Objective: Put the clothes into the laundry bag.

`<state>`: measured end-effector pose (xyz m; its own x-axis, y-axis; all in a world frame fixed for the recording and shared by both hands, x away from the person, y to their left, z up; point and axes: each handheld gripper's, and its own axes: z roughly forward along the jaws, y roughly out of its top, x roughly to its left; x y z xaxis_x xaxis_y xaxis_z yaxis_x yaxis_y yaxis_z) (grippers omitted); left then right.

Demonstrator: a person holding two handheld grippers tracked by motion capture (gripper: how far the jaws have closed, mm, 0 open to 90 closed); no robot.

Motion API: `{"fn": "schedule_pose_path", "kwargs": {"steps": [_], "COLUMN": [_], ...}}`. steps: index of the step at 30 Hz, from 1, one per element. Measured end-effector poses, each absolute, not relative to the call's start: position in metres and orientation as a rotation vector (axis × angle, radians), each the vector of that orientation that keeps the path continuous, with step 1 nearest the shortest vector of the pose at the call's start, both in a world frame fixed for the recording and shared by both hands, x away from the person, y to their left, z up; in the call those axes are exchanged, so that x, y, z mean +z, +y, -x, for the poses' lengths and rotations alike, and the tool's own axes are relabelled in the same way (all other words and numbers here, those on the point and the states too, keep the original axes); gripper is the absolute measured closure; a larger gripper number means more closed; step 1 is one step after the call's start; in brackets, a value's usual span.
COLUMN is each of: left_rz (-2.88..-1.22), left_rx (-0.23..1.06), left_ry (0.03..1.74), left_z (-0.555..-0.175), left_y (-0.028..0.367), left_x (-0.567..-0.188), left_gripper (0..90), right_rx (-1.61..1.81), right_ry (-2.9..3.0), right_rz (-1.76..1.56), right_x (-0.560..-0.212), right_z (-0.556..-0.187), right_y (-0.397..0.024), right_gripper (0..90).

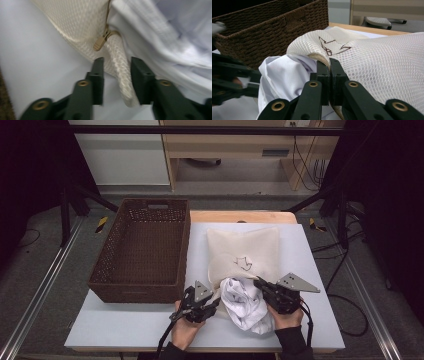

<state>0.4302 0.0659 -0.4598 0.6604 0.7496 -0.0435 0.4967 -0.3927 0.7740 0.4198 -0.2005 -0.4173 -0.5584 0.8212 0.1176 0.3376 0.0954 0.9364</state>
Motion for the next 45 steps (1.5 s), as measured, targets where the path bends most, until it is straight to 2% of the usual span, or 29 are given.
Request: {"fn": "schedule_pose_path", "kwargs": {"steps": [1, 3, 8, 16, 18, 19, 20, 22, 26, 28, 30, 32, 33, 34, 37, 40, 45], "left_rz": [-2.064, -2.037, -2.018, -1.997, -1.979, -1.958, -1.913, -1.89, -1.882, -1.927, -1.959, -1.962, -1.961, -1.962, -1.974, -1.981, -1.993], "left_rx": [0.383, 0.374, 0.4, 0.372, 0.382, 0.392, 0.38, 0.385, 0.361, 0.342, 0.279, 0.255, 0.238, 0.248, 0.303, 0.359, 0.475], "left_ry": [0.962, 0.975, 0.972, 0.994, 0.984, 0.961, 0.925, 0.904, 0.828, 0.837, 0.856, 0.849, 0.84, 0.818, 0.785, 0.792, 0.875], "left_z": [-0.431, -0.426, -0.409, -0.397, -0.395, -0.392, -0.386, -0.383, -0.38, -0.387, -0.403, -0.407, -0.41, -0.413, -0.418, -0.427, -0.45], "left_y": [0.068, 0.073, 0.084, 0.096, 0.096, 0.096, 0.097, 0.097, 0.081, 0.069, 0.05, 0.044, 0.038, 0.027, 0.011, 0.0, -0.01], "left_x": [-0.461, -0.459, -0.459, -0.472, -0.469, -0.462, -0.451, -0.444, -0.428, -0.43, -0.439, -0.442, -0.444, -0.444, -0.438, -0.437, -0.45], "left_gripper": [80.6, 83.2, 84.1, 82.3, 73.4, 73.4, 61.5, 54.7, 48.4, 40.9, 40.2, 51.0, 51.0, 64.0, 75.6, 80.3, 81.7], "right_rx": [1.466, 1.466, 1.461, 1.45, 1.448, 1.445, 1.452, 1.453, 1.452, 1.455, 1.456, 1.458, 1.458, 1.464, 1.485, 1.503, 1.539], "right_ry": [1.941, 1.942, 1.935, 1.949, 1.95, 1.95, 1.95, 1.952, 1.954, 1.959, 1.965, 1.974, 1.974, 1.987, 1.997, 1.989, 1.977], "right_rz": [-1.134, -1.132, -1.142, -1.143, -1.141, -1.139, -1.14, -1.142, -1.14, -1.141, -1.137, -1.124, -1.124, -1.108, -1.089, -1.074, -1.085], "right_x": [-0.417, -0.417, -0.414, -0.414, -0.414, -0.413, -0.413, -0.413, -0.413, -0.413, -0.413, -0.413, -0.413, -0.413, -0.411, -0.408, -0.408], "right_z": [-0.42, -0.42, -0.421, -0.421, -0.421, -0.421, -0.421, -0.421, -0.421, -0.421, -0.421, -0.421, -0.421, -0.421, -0.419, -0.417, -0.417], "right_y": [-0.201, -0.201, -0.201, -0.199, -0.198, -0.198, -0.198, -0.198, -0.197, -0.196, -0.195, -0.194, -0.194, -0.191, -0.187, -0.186, -0.191], "right_gripper": [88.1, 88.0, 88.0, 88.1, 88.1, 88.1, 88.1, 88.1, 88.1, 88.1, 88.2, 88.2, 88.2, 88.2, 88.3, 88.3, 88.3]}}
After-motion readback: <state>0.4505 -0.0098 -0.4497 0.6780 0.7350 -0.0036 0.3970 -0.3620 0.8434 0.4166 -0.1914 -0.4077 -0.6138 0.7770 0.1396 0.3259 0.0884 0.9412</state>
